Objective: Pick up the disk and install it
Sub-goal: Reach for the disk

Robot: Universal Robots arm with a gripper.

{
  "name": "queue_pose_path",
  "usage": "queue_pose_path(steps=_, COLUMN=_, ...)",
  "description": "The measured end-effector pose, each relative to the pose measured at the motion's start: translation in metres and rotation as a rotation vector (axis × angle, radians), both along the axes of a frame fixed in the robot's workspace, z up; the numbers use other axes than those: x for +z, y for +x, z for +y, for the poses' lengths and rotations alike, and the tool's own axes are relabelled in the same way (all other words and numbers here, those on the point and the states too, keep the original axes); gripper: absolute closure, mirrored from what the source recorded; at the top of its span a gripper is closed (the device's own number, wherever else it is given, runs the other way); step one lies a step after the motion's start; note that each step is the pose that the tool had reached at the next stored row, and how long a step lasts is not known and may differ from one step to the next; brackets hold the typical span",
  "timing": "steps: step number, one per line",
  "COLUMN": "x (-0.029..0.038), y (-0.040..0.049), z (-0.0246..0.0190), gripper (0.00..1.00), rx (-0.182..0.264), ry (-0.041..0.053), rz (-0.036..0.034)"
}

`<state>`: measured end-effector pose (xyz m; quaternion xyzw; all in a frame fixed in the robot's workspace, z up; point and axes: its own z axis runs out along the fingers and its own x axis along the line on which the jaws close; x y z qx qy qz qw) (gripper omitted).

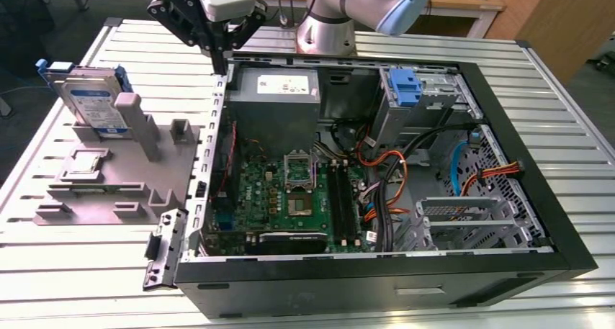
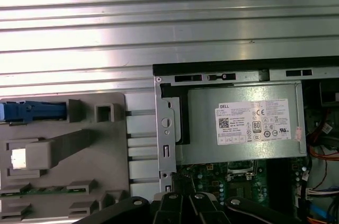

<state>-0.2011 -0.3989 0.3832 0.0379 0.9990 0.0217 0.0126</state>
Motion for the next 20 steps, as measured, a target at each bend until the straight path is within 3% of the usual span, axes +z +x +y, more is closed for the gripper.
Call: queue_pose_path(steps=20, x=-0.0006, y=-0.0055, z=0.0, gripper=0.9, rx=0.0, ry=-0.0001, rz=0.0)
